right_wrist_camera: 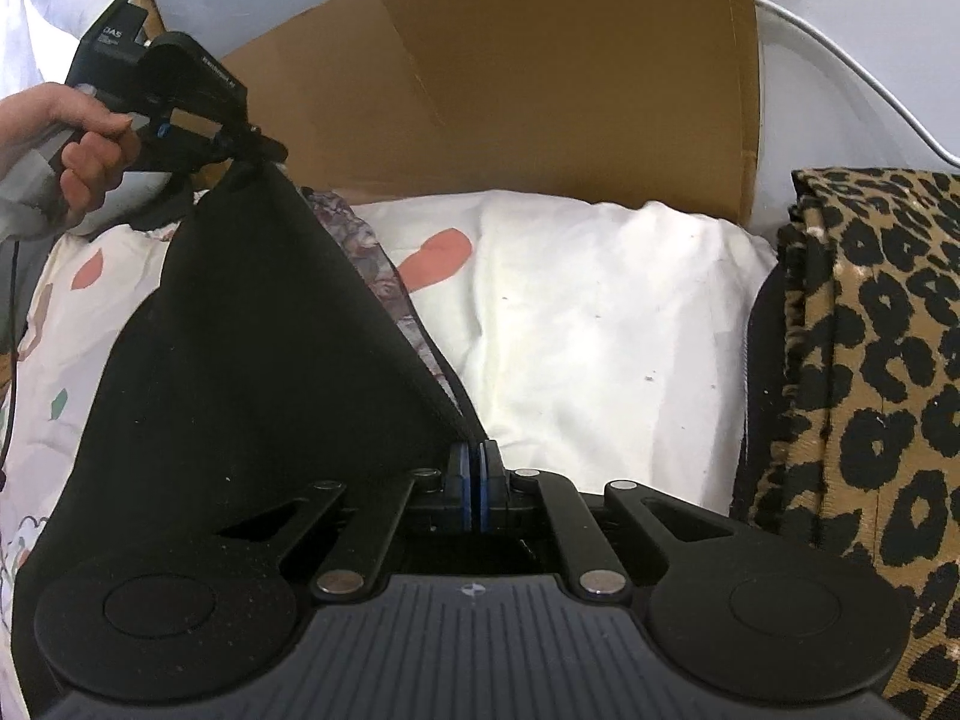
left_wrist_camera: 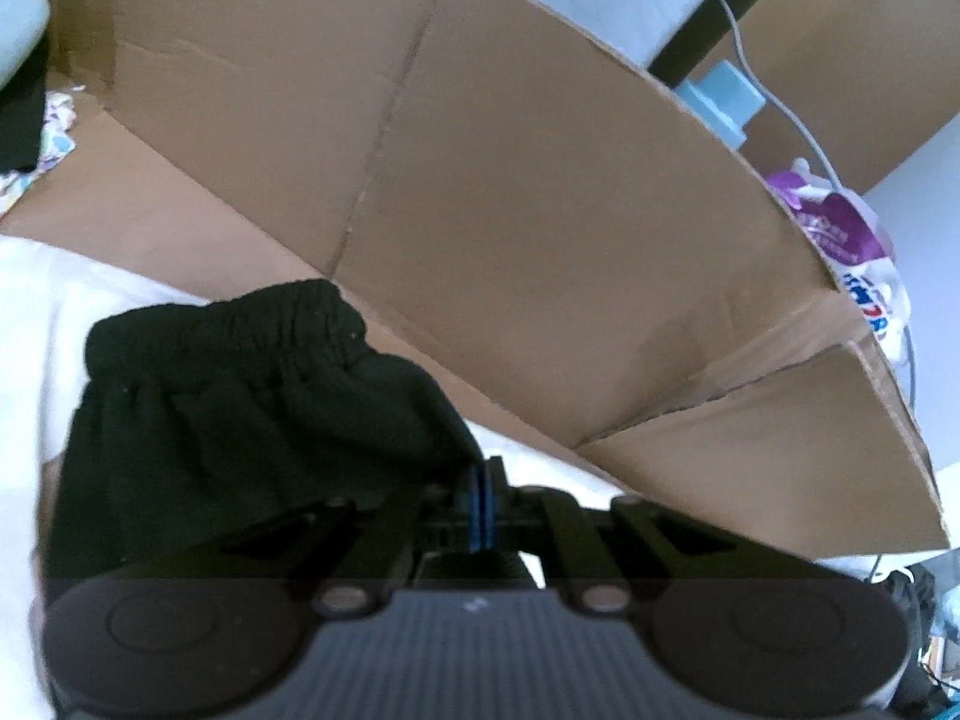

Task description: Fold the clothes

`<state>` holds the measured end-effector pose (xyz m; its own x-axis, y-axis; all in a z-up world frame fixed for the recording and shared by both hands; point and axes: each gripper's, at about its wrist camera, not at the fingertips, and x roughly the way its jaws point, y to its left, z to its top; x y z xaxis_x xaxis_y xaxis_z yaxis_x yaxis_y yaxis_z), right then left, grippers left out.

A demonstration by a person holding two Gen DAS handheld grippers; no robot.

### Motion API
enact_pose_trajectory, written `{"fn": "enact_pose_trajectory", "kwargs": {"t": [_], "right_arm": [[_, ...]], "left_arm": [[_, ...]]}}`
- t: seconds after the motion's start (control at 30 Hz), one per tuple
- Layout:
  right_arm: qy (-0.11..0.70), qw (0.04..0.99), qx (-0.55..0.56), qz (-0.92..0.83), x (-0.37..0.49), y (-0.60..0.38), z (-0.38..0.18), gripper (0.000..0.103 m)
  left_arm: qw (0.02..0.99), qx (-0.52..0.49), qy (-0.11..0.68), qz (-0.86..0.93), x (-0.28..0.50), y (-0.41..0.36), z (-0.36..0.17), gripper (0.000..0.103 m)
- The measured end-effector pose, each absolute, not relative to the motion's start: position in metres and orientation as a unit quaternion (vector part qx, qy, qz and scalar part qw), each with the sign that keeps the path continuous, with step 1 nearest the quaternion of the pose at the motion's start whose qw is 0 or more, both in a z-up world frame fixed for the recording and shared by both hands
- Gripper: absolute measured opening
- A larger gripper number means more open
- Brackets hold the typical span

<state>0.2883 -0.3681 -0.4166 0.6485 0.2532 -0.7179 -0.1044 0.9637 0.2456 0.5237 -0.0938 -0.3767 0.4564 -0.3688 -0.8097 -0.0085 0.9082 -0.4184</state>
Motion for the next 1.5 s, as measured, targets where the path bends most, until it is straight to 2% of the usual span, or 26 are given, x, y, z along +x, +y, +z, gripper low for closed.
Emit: {"fn": "enact_pose_trajectory", "kwargs": {"t": [0.3,0.4,0.43,0.47,0.53,0.57,0.7,0.83,0.9,1.13,1.5], "right_arm": [[0.423,0.896,0.093,0.095,0.292,-0.371,-0.425,0.003],[0.419,0.899,0.095,0.090,0.287,-0.375,-0.417,0.010],[0.416,0.900,0.096,0.088,0.285,-0.377,-0.414,0.011],[0.413,0.901,0.099,0.085,0.283,-0.380,-0.411,0.013],[0.403,0.905,0.113,0.077,0.277,-0.386,-0.403,0.020],[0.397,0.907,0.120,0.073,0.275,-0.390,-0.400,0.023],[0.379,0.911,0.149,0.064,0.263,-0.399,-0.387,0.027],[0.373,0.907,0.185,0.068,0.250,-0.404,-0.381,0.027],[0.378,0.904,0.186,0.067,0.244,-0.404,-0.383,0.027],[0.398,0.895,0.189,0.065,0.222,-0.403,-0.390,0.027],[0.442,0.881,0.158,0.052,0.206,-0.402,-0.406,0.028]], "left_arm": [[0.828,-0.165,0.529,-0.090,0.550,-0.110,-0.418,0.003],[0.824,-0.156,0.536,-0.097,0.555,-0.113,-0.426,0.011],[0.825,-0.154,0.534,-0.101,0.556,-0.113,-0.425,0.018],[0.827,-0.154,0.531,-0.104,0.557,-0.113,-0.423,0.032],[0.835,-0.158,0.518,-0.102,0.556,-0.108,-0.411,0.054],[0.840,-0.156,0.510,-0.102,0.555,-0.105,-0.404,0.055],[0.853,-0.124,0.493,-0.115,0.555,-0.093,-0.376,0.054],[0.858,-0.089,0.492,-0.117,0.552,-0.077,-0.359,0.044],[0.856,-0.071,0.500,-0.113,0.552,-0.071,-0.358,0.043],[0.848,-0.049,0.518,-0.097,0.549,-0.061,-0.383,0.036],[0.844,-0.028,0.527,-0.093,0.561,-0.061,-0.418,0.038]]}}
